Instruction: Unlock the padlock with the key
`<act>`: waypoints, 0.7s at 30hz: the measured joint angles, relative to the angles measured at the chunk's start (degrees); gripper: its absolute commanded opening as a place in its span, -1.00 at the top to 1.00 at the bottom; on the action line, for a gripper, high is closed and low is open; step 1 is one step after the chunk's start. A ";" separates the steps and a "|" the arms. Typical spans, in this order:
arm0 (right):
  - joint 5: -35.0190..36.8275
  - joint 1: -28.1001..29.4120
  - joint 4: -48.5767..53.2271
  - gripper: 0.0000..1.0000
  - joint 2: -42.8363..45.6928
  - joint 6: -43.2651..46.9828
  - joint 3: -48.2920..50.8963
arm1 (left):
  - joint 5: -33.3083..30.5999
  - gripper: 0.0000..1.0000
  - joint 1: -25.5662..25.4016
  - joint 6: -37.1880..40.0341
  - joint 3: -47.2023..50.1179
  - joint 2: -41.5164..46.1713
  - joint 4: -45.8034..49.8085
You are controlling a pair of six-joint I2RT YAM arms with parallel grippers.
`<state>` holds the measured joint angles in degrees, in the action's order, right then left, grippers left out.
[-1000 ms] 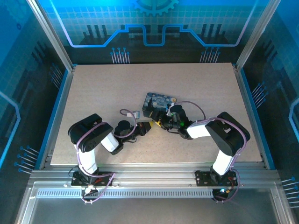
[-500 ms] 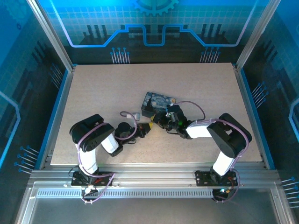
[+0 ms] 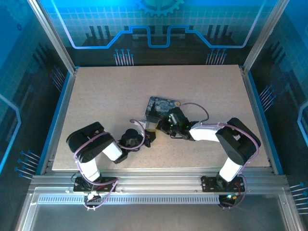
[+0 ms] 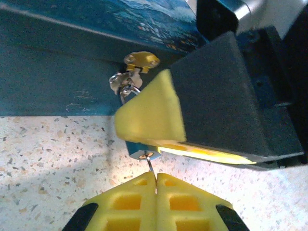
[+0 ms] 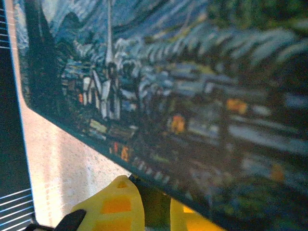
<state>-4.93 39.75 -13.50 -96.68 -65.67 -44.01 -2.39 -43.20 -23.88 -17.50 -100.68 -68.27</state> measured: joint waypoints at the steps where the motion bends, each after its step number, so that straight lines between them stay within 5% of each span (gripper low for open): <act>1: 0.09 0.11 1.18 1.00 0.11 0.24 -0.33 | -1.53 1.00 -1.01 2.03 -0.37 1.14 2.47; 8: 0.44 0.13 3.69 1.00 0.37 1.84 -0.83 | -5.57 1.00 -3.37 9.16 -1.90 3.04 8.52; 14: 0.52 0.50 12.26 1.00 0.33 6.54 -5.14 | -5.14 0.41 -3.54 9.05 -1.90 3.15 8.94; 21: 5.35 2.99 28.04 1.00 -0.02 18.03 -14.60 | -4.85 0.24 -3.52 9.03 -1.33 8.13 11.61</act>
<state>0.43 42.74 14.55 -96.71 -47.64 -58.61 -7.25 -46.72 -14.85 -18.83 -92.55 -56.66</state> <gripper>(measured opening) 0.114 0.378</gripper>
